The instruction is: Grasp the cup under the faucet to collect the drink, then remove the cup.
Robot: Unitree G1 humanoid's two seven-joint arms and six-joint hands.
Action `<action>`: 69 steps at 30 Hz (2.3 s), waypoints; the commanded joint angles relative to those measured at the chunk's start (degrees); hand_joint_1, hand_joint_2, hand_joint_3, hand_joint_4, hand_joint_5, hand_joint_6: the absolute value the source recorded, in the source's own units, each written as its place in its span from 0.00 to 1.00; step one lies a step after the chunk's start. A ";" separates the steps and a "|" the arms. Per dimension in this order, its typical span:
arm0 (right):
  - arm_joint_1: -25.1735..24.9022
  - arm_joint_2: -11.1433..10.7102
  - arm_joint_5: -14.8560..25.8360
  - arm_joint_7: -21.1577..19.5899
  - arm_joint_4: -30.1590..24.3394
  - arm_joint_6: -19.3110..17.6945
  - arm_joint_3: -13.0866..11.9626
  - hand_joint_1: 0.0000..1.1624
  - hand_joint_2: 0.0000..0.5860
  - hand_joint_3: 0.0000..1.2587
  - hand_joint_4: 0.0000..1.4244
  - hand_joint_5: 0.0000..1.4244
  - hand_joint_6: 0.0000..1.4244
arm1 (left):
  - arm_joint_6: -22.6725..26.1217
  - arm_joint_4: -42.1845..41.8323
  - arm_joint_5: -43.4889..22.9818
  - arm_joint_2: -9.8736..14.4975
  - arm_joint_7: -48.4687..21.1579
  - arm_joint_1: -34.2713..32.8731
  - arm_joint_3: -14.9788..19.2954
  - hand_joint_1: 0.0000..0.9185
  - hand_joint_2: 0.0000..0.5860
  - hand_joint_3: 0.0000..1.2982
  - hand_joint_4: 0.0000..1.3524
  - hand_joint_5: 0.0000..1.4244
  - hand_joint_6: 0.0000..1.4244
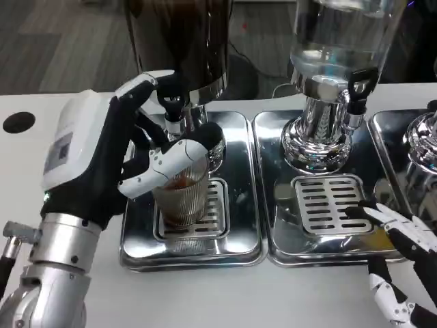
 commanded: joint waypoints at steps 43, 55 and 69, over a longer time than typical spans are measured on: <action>-1.08 -0.24 -0.27 0.55 -0.17 0.72 0.77 0.42 0.96 0.17 0.09 0.09 0.03 | -1.47 2.47 -1.66 0.22 -0.07 -1.05 2.41 0.05 0.07 0.22 0.17 0.48 0.61; -1.32 0.01 -0.34 0.63 -0.13 0.88 1.23 0.42 0.96 0.17 0.09 0.09 0.03 | -3.53 1.70 -2.52 0.56 1.59 0.17 6.47 0.03 0.07 0.18 0.11 0.25 0.52; -1.35 0.80 3.28 2.43 -0.41 1.76 1.99 0.41 0.78 0.17 0.09 0.11 0.04 | -3.13 2.27 -0.06 5.07 0.17 8.23 12.36 0.00 0.04 0.17 0.10 0.16 0.39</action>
